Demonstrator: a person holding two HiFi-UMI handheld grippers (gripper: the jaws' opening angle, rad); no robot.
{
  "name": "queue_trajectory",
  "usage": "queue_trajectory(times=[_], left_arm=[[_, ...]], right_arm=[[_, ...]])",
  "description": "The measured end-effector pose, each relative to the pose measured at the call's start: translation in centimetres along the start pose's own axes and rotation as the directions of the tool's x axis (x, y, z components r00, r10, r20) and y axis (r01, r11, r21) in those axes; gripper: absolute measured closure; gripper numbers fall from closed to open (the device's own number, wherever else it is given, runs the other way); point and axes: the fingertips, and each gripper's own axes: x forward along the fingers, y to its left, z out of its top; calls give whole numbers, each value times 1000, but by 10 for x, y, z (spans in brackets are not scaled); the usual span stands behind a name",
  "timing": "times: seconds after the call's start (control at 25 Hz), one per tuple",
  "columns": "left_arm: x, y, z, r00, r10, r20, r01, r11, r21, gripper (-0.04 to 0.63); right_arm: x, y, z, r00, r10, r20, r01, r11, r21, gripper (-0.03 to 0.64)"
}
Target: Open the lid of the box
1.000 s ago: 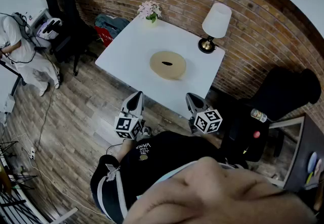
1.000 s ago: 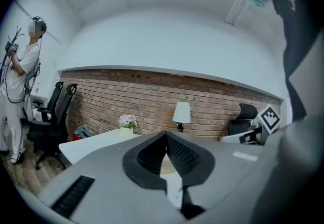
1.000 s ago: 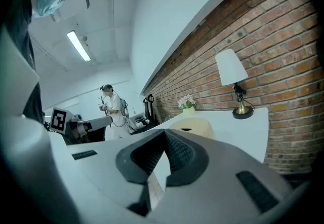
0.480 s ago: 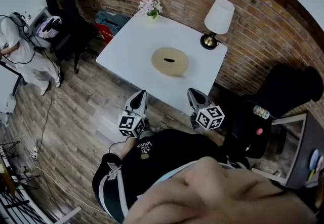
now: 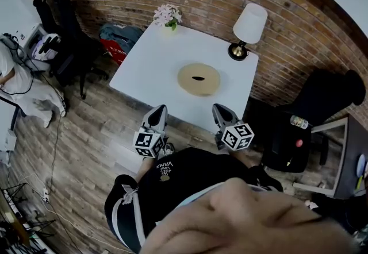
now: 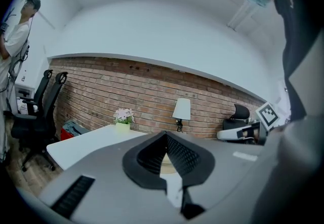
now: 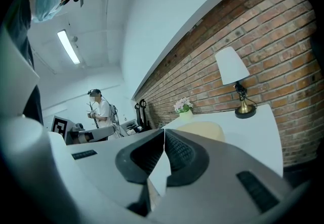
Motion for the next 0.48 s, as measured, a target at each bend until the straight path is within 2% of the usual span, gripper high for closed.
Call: queue_trajectory(times=[0.48], left_arm=[[5, 80, 4, 986, -152, -74, 153, 988, 9, 584]], right_arm=[[62, 38, -8, 990, -130, 54, 129, 991, 37, 612]])
